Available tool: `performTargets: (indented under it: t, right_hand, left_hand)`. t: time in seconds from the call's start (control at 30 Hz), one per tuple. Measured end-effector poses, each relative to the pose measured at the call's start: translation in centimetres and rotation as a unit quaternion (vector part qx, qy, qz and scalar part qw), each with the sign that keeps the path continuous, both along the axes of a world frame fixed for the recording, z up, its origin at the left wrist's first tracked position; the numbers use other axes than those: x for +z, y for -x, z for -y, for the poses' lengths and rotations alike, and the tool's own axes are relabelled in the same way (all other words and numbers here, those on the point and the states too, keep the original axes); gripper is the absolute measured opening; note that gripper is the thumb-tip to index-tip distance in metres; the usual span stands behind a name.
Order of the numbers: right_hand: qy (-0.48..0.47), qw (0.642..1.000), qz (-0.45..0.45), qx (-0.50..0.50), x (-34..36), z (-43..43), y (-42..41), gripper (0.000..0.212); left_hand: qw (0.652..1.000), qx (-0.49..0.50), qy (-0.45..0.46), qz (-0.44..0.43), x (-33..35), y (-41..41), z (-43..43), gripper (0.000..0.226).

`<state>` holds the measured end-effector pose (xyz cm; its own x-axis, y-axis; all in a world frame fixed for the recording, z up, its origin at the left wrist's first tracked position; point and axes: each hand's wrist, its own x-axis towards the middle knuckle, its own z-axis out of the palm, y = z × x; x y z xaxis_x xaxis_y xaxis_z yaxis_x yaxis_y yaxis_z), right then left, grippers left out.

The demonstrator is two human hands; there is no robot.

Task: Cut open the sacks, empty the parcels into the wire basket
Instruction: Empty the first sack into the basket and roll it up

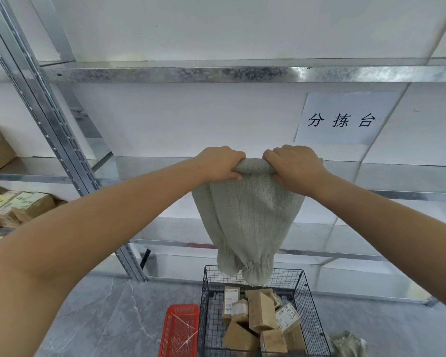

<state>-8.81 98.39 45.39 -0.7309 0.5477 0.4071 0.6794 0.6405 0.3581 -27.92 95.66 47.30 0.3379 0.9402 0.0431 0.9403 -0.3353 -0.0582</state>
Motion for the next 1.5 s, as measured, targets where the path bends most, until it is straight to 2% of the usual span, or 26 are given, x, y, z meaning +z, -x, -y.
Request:
performTargets:
  t: [0.07,0.1,0.2,0.27,0.33,0.37,0.43,0.5,0.57,0.67,0.7,0.8,0.93,0.97,1.0,1.07,1.1,1.17,1.23,1.3,1.37,1.4,1.5]
  right_hand:
    - [0.006,1.000,0.012,-0.004,0.1,0.1,0.0,0.028]
    - [0.041,0.999,0.015,-0.011,0.3,0.2,0.1,0.036]
    - [0.231,0.972,-0.026,-0.034,1.4,0.7,0.2,0.054]
    - [0.309,0.948,-0.067,-0.029,1.9,0.9,0.2,0.050]
    - [0.334,0.939,-0.076,-0.027,1.6,0.9,0.4,0.033]
    - [0.318,0.945,-0.070,-0.036,1.4,1.0,0.6,0.027]
    - [0.217,0.973,-0.035,-0.064,0.8,1.1,0.9,0.026]
    - [0.111,0.990,-0.012,-0.090,0.2,0.8,1.0,0.027]
    - [0.039,0.996,-0.025,-0.072,-0.4,0.4,1.0,0.023]
    - [-0.029,0.998,-0.044,-0.031,-0.8,0.3,0.8,0.029]
    - [-0.048,0.997,-0.054,-0.018,-1.0,0.3,0.7,0.031]
    - [-0.010,0.997,-0.069,-0.035,-1.2,0.0,0.6,0.031]
    - [0.204,0.971,-0.093,-0.080,0.4,0.3,0.4,0.068]
    - [0.253,0.960,-0.094,-0.076,1.1,0.3,0.4,0.068]
    - [0.300,0.947,-0.088,-0.069,1.5,0.1,0.3,0.059]
    - [0.349,0.934,-0.042,-0.058,1.9,-0.3,0.4,0.028]
    - [0.340,0.938,-0.023,-0.062,1.9,-0.4,0.5,0.021]
    - [0.263,0.962,0.001,-0.074,1.9,-0.4,0.6,0.022]
    - [0.128,0.988,0.016,-0.081,1.7,-0.4,0.6,0.026]
    - [0.055,0.996,0.015,-0.075,1.7,-0.1,0.5,0.024]
    - [0.041,0.997,0.011,-0.067,1.5,-0.1,0.3,0.024]
    - [0.040,0.997,0.009,-0.063,1.3,0.0,0.2,0.025]
    - [0.039,0.997,-0.001,-0.060,0.9,0.2,0.1,0.030]
  left_hand:
    - [0.999,-0.001,-0.048,-0.016,-0.5,0.0,-0.1,0.025]
    - [0.997,-0.003,-0.077,-0.027,-0.8,-0.1,0.0,0.022]
    - [0.984,-0.016,-0.158,-0.075,-1.2,-0.2,0.3,0.019]
    - [0.978,-0.027,-0.189,-0.089,-1.2,-0.2,0.4,0.019]
    - [0.969,-0.051,-0.224,-0.088,-1.4,0.0,0.5,0.016]
    - [0.961,-0.067,-0.254,-0.089,-1.6,0.2,0.4,0.014]
    - [0.947,-0.079,-0.297,-0.092,-1.7,0.4,0.6,0.021]
    - [0.966,-0.046,-0.244,-0.078,-1.5,0.2,0.5,0.035]
    - [0.985,-0.016,-0.156,-0.078,-0.8,0.2,0.5,0.054]
    - [0.998,-0.046,-0.032,-0.026,0.3,0.4,0.3,0.050]
    - [0.998,-0.052,-0.018,-0.019,0.5,0.4,0.2,0.046]
    - [0.995,-0.048,-0.069,-0.045,0.0,0.3,0.1,0.038]
    - [0.982,-0.065,-0.157,-0.079,-1.0,-0.1,0.2,0.032]
    - [0.980,-0.068,-0.169,-0.080,-1.0,-0.1,0.3,0.031]
    - [0.977,-0.077,-0.184,-0.077,-1.0,0.0,0.3,0.030]
    - [0.966,-0.114,-0.221,-0.074,-1.0,0.4,0.4,0.026]
    - [0.962,-0.120,-0.232,-0.083,-1.0,0.5,0.5,0.027]
    - [0.971,-0.079,-0.217,-0.065,-0.8,0.5,0.4,0.030]
    - [0.988,-0.017,-0.153,-0.013,-0.6,0.2,0.3,0.036]
    - [0.997,0.008,-0.068,0.044,0.0,0.2,0.2,0.048]
    - [0.997,0.020,0.025,0.069,0.6,0.4,0.0,0.053]
    - [0.996,0.021,0.056,0.073,0.7,0.5,-0.1,0.047]
    - [0.996,0.014,0.046,0.072,0.6,0.5,-0.2,0.024]
